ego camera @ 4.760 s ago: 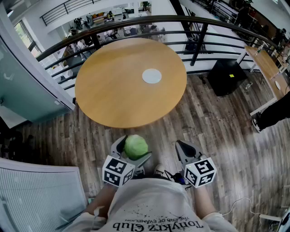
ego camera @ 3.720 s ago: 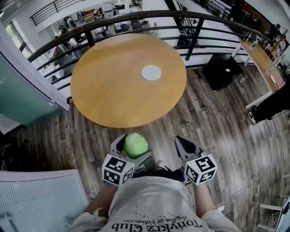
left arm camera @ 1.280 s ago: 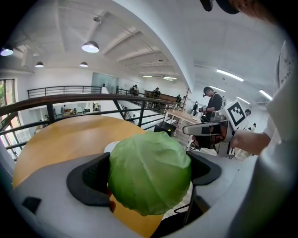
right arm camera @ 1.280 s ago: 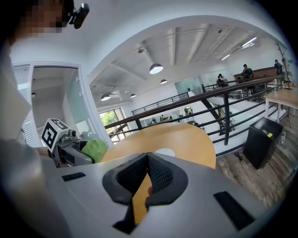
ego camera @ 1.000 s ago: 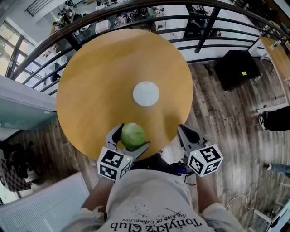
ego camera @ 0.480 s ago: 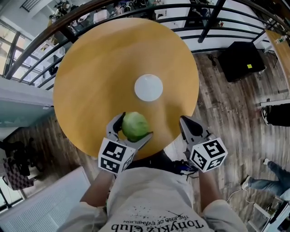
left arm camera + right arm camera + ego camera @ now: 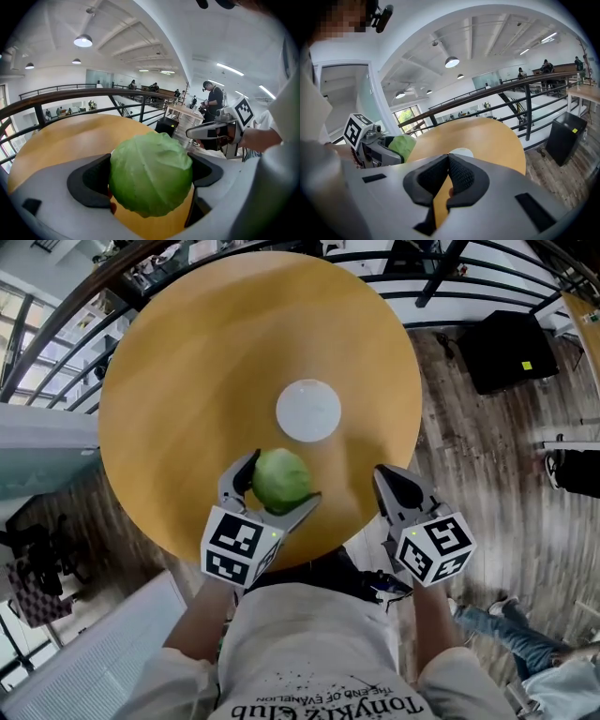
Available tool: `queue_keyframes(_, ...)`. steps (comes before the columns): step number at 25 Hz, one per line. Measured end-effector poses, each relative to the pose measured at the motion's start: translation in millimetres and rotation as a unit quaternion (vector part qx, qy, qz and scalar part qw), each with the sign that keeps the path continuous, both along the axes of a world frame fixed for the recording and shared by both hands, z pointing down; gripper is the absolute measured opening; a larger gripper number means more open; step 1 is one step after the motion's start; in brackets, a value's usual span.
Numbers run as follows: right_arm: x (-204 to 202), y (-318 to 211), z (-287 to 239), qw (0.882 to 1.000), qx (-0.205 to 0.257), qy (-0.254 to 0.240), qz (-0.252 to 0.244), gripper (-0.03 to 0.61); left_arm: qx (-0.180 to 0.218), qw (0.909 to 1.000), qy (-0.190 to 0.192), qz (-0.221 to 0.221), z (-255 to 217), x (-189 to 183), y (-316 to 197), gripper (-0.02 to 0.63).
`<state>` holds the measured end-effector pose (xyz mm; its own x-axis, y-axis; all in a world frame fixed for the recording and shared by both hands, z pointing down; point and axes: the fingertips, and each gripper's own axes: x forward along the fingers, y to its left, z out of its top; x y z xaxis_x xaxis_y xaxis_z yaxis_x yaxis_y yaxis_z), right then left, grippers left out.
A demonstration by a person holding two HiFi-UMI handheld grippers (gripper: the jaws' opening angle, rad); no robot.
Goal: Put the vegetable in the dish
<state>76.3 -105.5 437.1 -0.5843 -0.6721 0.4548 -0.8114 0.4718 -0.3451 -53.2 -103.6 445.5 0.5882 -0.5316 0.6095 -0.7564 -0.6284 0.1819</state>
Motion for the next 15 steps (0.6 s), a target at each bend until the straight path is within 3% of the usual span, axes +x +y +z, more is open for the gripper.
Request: queue_keyframes(15,-1.9,-46.9,31.9,1.000,-0.029,0.002,0.005,0.021,-0.031,0.9984,-0.044,0.018,53.3,1.5,-67.1,0.497)
